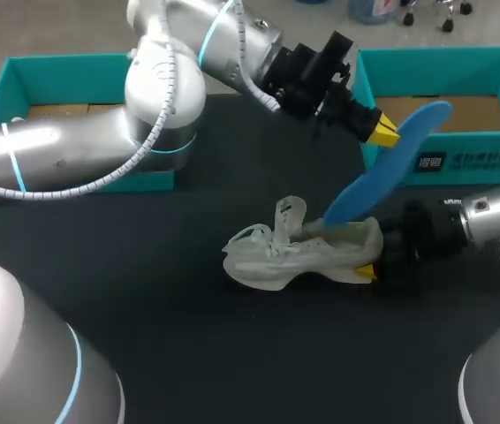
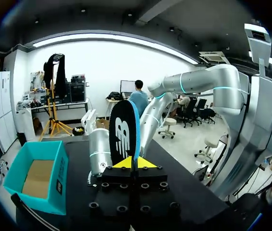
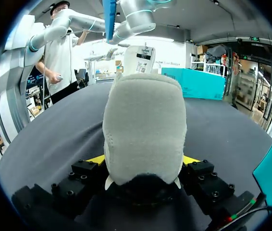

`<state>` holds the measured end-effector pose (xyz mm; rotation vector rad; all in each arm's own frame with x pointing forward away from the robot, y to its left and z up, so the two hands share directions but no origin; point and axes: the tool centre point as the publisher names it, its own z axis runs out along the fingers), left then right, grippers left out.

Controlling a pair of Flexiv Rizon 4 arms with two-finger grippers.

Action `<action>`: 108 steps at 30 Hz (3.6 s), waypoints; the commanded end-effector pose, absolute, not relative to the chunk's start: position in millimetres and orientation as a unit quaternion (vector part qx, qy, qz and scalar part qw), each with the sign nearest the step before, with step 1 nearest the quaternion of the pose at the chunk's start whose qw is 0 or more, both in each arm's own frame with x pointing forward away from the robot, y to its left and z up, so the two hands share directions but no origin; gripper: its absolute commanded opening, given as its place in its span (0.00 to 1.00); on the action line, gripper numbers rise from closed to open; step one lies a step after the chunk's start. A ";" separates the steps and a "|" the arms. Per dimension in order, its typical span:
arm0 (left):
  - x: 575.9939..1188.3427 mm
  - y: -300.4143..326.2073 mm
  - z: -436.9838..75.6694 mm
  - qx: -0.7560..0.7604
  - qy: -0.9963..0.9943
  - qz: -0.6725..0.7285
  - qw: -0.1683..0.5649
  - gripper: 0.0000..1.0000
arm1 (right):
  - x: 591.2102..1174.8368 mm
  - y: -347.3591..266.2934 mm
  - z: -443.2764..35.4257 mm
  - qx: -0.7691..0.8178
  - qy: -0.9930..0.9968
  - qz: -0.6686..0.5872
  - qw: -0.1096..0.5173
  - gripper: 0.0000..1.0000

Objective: Take the shoe out of the shoebox, open the shoe tongue, remove and reinsert the insole, then place the shoe into the shoebox

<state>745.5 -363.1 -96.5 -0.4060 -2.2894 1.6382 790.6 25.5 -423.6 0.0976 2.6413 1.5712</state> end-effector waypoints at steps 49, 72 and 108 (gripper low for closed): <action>629.9 -246.7 50.3 -0.104 -0.622 0.725 0.278 0.00 | 791.5 27.5 -427.5 0.032 0.859 0.510 0.034 0.00; 641.9 -228.4 66.0 -0.065 -0.569 0.740 0.353 0.00 | 791.5 27.5 -427.5 0.032 0.859 0.510 0.034 0.00; 637.5 -192.8 78.2 -0.043 -0.579 0.734 0.352 0.00 | 791.5 27.5 -427.5 0.032 0.859 0.510 0.034 0.00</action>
